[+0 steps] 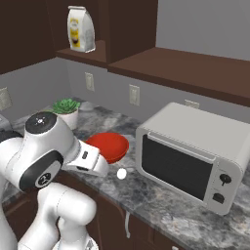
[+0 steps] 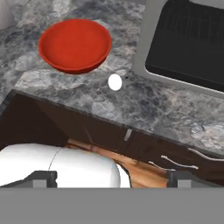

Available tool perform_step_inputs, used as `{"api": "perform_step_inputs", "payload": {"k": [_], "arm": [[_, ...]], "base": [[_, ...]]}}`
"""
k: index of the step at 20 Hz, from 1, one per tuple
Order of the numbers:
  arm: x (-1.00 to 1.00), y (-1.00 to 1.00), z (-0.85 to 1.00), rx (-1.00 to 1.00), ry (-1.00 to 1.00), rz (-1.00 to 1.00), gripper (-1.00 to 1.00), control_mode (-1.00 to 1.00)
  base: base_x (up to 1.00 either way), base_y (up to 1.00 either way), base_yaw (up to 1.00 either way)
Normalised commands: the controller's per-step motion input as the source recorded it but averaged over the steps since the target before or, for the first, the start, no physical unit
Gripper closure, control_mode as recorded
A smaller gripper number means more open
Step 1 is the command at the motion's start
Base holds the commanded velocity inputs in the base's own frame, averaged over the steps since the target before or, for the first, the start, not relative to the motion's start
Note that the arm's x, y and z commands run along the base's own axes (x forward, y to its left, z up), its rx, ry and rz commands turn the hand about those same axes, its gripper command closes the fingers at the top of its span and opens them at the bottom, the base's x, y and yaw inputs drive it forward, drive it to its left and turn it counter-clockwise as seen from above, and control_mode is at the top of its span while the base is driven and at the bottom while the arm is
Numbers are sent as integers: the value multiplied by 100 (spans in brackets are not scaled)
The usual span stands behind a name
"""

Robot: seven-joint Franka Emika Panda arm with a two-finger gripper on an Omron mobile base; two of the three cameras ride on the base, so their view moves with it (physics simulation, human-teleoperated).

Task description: Pick the egg and butter from the fridge and place them by the bowl for mixing.

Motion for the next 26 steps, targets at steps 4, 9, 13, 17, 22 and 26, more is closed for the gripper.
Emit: {"api": "perform_step_inputs", "payload": {"k": [4,9,13,17,22,26], "arm": [[-11,60,46,0,0,1,-100,-100],[-6,12,46,0,0,0,-100,-100],[-29,3,54,0,4,0,-100,-100],[-23,6,33,0,11,0,-100,-100],[-15,22,4,0,13,0,-100,-100],[-3,8,0,0,5,0,-100,100]], "base": [[0,0,0],[0,0,0],[0,0,0],[0,0,0],[0,0,0],[-18,0,0]]}}
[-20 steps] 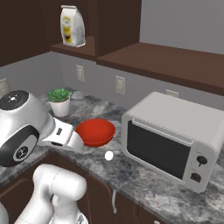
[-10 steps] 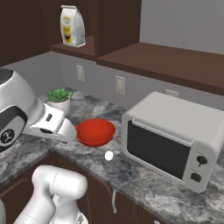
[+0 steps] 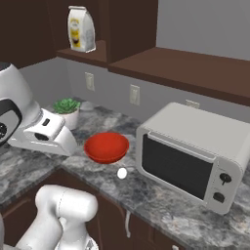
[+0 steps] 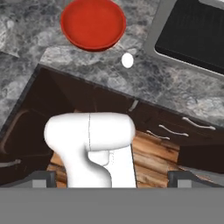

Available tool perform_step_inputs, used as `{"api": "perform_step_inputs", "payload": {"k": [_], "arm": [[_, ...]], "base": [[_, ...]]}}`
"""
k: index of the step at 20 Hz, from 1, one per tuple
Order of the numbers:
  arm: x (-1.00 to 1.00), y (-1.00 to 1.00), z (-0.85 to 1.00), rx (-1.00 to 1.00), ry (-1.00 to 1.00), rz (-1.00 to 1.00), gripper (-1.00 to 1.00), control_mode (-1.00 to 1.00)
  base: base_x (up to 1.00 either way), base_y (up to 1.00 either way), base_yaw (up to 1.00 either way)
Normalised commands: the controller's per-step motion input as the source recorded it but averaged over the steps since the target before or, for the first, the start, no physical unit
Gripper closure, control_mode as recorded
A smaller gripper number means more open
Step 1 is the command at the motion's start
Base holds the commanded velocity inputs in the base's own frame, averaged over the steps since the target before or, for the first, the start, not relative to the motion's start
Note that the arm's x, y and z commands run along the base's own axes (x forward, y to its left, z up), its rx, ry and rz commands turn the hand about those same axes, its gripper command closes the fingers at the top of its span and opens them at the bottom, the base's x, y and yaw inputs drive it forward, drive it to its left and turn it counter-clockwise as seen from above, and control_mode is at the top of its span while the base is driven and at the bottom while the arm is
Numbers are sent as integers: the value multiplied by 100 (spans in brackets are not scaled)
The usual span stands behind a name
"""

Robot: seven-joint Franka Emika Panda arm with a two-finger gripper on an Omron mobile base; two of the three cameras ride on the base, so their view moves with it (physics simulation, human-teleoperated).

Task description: Pick the egg and butter from the fridge and place them by the bowl for mixing.

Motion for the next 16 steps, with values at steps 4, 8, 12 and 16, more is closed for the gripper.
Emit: {"api": "perform_step_inputs", "payload": {"k": [4,8,12,16], "arm": [[0,0,0,0,0,0,-100,100],[0,0,0,0,0,0,-100,100],[0,0,0,0,0,0,-100,100],[0,0,0,0,0,0,-100,100]], "base": [[-97,-2,0],[-100,-2,-27],[-98,0,-69],[-86,0,-73]]}}
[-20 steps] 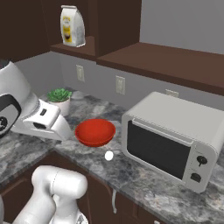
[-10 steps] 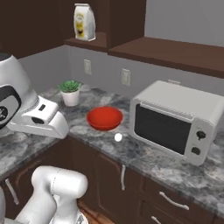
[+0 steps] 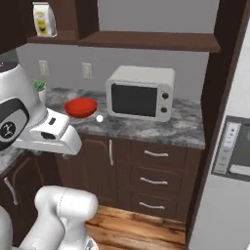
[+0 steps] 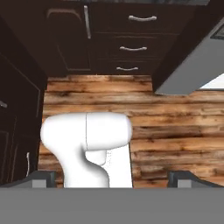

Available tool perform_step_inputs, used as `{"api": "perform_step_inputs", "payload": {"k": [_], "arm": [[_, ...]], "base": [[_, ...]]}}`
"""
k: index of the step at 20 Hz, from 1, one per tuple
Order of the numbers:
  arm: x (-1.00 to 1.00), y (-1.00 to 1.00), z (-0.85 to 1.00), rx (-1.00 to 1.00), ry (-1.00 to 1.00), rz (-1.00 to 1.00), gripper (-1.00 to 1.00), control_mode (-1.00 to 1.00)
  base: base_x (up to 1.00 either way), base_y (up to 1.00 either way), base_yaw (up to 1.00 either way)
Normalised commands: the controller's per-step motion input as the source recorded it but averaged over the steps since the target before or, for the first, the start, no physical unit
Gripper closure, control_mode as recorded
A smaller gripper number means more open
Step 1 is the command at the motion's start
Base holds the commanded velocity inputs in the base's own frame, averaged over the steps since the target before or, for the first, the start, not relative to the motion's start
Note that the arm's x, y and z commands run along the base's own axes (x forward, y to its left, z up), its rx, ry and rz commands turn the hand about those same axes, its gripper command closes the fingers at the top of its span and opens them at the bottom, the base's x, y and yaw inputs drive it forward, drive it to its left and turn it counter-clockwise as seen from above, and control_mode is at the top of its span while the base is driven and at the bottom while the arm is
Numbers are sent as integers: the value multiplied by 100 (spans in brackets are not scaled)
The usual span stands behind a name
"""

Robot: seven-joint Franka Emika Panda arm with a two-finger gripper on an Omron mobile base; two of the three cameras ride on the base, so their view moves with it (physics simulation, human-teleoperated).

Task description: Pick the egg and butter from the fridge and place them by the bowl for mixing.

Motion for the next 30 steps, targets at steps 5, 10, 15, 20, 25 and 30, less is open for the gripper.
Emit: {"api": "perform_step_inputs", "payload": {"k": [5,10,15,20,25,30], "arm": [[0,0,0,0,0,0,-100,100],[0,0,0,0,0,0,-100,100],[0,0,0,0,0,0,-100,100],[0,0,0,0,0,0,-100,100],[0,0,0,0,0,0,-100,100],[0,0,0,0,0,0,-100,100]], "base": [[-50,-28,-40],[-8,-100,0],[4,-100,0],[10,-97,0],[17,-76,0],[14,-63,2]]}}
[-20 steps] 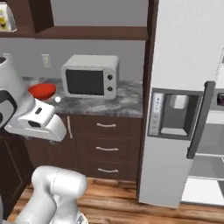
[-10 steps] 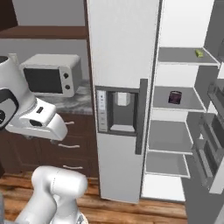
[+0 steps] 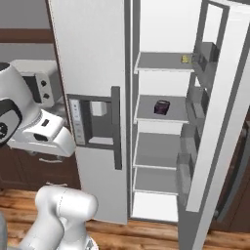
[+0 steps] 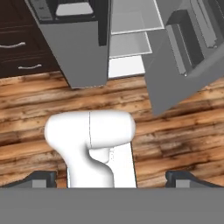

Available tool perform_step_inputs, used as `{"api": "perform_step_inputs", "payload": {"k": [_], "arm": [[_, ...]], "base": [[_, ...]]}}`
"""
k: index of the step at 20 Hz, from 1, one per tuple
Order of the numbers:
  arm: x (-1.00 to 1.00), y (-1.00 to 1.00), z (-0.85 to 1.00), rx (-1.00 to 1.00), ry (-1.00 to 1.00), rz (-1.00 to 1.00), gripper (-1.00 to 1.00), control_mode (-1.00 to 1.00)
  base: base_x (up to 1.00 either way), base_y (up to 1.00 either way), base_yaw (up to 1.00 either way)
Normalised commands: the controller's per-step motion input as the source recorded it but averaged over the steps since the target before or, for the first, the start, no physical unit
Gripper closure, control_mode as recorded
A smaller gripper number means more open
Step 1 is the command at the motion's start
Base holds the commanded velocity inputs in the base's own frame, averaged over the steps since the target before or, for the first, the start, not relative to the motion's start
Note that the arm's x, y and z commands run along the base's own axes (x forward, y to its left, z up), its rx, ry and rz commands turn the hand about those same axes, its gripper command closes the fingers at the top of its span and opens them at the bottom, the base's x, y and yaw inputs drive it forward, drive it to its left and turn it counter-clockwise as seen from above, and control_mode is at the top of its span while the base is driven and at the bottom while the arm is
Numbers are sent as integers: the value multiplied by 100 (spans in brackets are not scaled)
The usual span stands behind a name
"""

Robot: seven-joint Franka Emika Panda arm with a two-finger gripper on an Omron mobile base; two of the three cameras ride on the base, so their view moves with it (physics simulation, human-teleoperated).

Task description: Pick the egg and butter from the fridge and place them by the bowl for mixing.

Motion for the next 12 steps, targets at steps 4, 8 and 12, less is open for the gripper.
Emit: {"api": "perform_step_inputs", "payload": {"k": [4,8,12], "arm": [[0,0,0,0,0,0,-100,100],[0,0,0,0,0,0,-100,100],[0,0,0,0,0,0,-100,100]], "base": [[23,-49,1],[39,-33,0],[49,-37,0]]}}
